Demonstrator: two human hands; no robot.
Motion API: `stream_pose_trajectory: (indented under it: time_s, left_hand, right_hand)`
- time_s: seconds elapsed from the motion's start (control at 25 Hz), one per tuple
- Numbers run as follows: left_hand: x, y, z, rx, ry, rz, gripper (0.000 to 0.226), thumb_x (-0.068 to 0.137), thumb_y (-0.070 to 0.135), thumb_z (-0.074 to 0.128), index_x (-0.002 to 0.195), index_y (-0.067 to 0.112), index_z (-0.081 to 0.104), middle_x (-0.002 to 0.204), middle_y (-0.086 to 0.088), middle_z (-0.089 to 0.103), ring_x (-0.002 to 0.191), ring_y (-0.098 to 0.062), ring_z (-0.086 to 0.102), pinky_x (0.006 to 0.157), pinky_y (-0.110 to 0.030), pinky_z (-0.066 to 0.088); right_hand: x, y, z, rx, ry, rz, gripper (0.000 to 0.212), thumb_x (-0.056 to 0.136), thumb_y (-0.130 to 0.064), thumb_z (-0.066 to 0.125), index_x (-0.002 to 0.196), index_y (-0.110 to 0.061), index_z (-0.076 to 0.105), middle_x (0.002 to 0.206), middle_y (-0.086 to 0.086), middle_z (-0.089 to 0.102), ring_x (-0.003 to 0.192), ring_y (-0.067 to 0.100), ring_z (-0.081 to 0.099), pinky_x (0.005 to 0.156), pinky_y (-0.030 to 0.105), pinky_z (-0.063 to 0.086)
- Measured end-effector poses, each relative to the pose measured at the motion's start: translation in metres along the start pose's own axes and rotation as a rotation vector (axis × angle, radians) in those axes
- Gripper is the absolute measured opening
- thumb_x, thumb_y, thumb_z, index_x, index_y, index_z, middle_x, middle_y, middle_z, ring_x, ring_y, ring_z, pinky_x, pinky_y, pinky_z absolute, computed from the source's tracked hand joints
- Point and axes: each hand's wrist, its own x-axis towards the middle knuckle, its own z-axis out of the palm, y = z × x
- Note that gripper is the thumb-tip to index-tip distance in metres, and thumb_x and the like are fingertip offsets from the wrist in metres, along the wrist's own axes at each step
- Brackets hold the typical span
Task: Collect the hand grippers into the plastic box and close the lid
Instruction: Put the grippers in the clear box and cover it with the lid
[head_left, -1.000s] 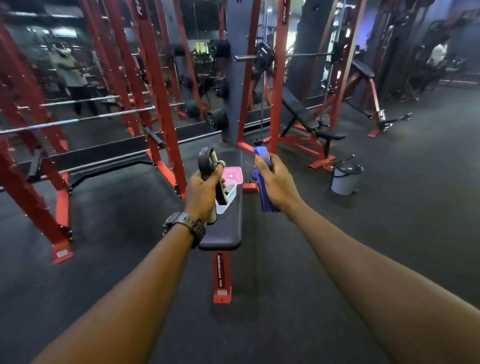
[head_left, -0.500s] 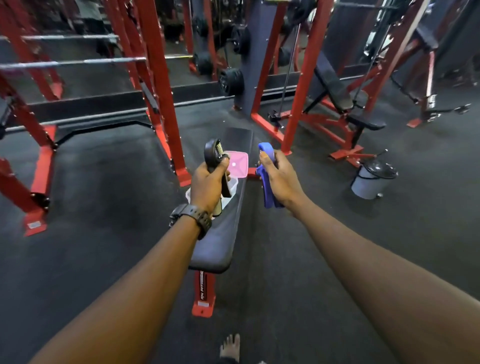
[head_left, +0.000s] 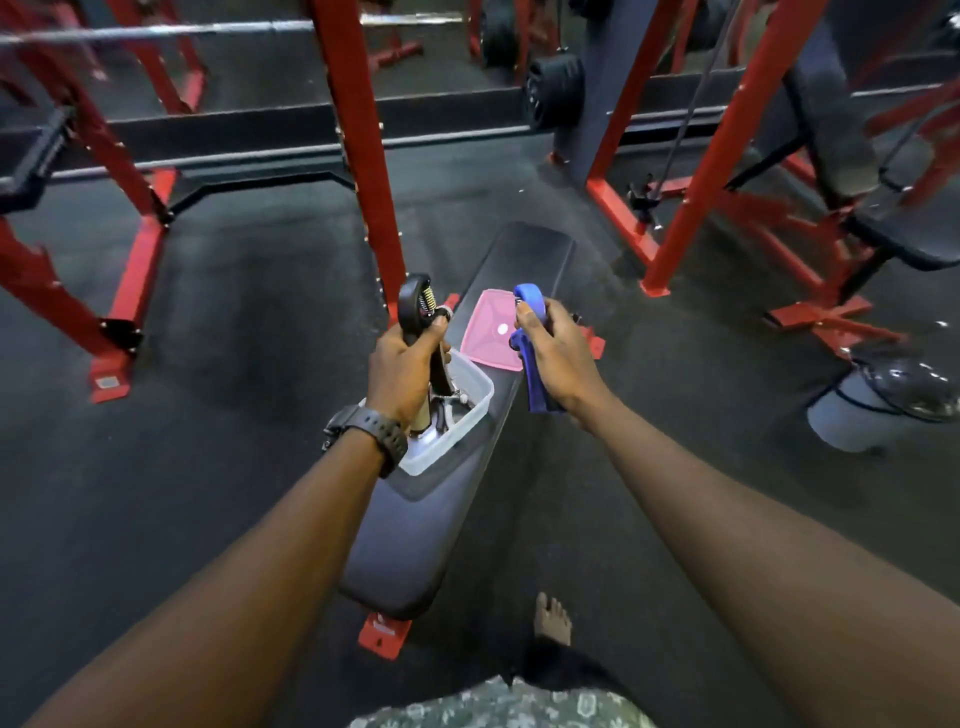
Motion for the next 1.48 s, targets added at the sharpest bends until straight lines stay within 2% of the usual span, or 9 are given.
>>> stream_pose_trajectory:
  time_s: [0.12,0.36,0.52,0.76,0.88,1.08,1.24,1.4,1.48]
  left_hand:
    - [0.026,-0.003,0.041,-0.004,0.062,-0.062,0.014,0.093,0.028,0.066,0.087,0.016,0.066,0.078,-0.005,0.066,0.078,-0.021,0.065,0.088,-0.046,0.055]
    - [0.094,-0.019,0.076,-0.039,0.166,-0.164,0.010,0.093,0.028,0.065,0.091,0.019,0.067,0.085,-0.009,0.070,0.087,-0.025,0.068,0.095,-0.052,0.054]
    - [0.148,-0.040,0.078,-0.075,0.214,-0.200,0.015,0.088,0.034,0.067,0.091,0.019,0.070,0.080,-0.004,0.071,0.085,-0.023,0.068,0.096,-0.054,0.053]
    - [0.221,-0.071,0.087,-0.099,0.244,-0.297,0.015,0.087,0.033,0.069,0.087,0.018,0.069,0.078,-0.004,0.071,0.085,-0.024,0.069,0.095,-0.055,0.053]
    - [0.262,-0.099,0.101,-0.096,0.278,-0.361,0.015,0.087,0.031,0.069,0.088,0.017,0.070,0.078,-0.004,0.073,0.083,-0.023,0.071,0.095,-0.058,0.053]
    - [0.326,-0.158,0.137,0.054,0.353,-0.443,0.034,0.066,0.053,0.075,0.088,0.027,0.076,0.087,-0.002,0.079,0.090,-0.024,0.075,0.088,-0.053,0.057]
    - [0.371,-0.200,0.169,0.233,0.327,-0.400,0.036,0.068,0.037,0.086,0.098,0.023,0.072,0.097,0.002,0.077,0.089,-0.015,0.072,0.083,-0.036,0.058]
    - [0.409,-0.255,0.191,0.237,0.313,-0.497,0.047,0.069,0.023,0.086,0.100,0.024,0.049,0.095,-0.011,0.070,0.061,-0.029,0.072,0.055,-0.049,0.061]
    - [0.415,-0.279,0.199,0.279,0.309,-0.541,0.042,0.074,0.024,0.080,0.099,0.025,0.046,0.093,-0.009,0.068,0.062,-0.033,0.072,0.055,-0.051,0.061]
  right_hand:
    - [0.059,0.023,-0.016,0.001,-0.076,0.029,0.032,0.090,-0.057,0.050,0.111,-0.034,0.059,0.094,0.001,0.072,0.093,0.027,0.070,0.092,0.044,0.052]
    - [0.161,0.055,-0.025,-0.034,-0.184,0.097,0.036,0.083,-0.063,0.050,0.106,-0.037,0.060,0.089,0.001,0.072,0.081,0.021,0.066,0.085,0.047,0.054]
    - [0.231,0.081,-0.010,-0.106,-0.250,0.169,0.043,0.071,-0.051,0.046,0.108,-0.032,0.060,0.096,0.005,0.072,0.089,0.028,0.067,0.085,0.049,0.052]
    - [0.319,0.137,0.012,-0.320,-0.355,0.130,0.057,0.084,-0.016,0.065,0.139,-0.022,0.051,0.128,0.001,0.063,0.113,0.022,0.061,0.102,0.035,0.046]
    - [0.366,0.188,0.039,-0.484,-0.442,0.096,0.068,0.076,-0.025,0.075,0.140,-0.021,0.049,0.131,0.009,0.061,0.118,0.025,0.058,0.104,0.038,0.046]
    - [0.427,0.281,0.072,-0.815,-0.554,0.042,0.066,0.083,-0.039,0.072,0.141,-0.023,0.045,0.130,0.011,0.055,0.116,0.034,0.055,0.091,0.044,0.050]
    - [0.454,0.330,0.079,-0.999,-0.547,-0.060,0.067,0.084,-0.043,0.072,0.140,-0.023,0.042,0.132,0.011,0.050,0.117,0.033,0.053,0.085,0.044,0.052]
    - [0.465,0.357,0.078,-1.033,-0.583,-0.139,0.072,0.081,-0.048,0.072,0.142,-0.023,0.043,0.135,0.009,0.048,0.118,0.033,0.051,0.085,0.044,0.051]
    - [0.470,0.359,0.073,-1.013,-0.577,-0.127,0.075,0.081,-0.052,0.071,0.143,-0.022,0.042,0.138,0.008,0.047,0.117,0.033,0.052,0.086,0.043,0.051]
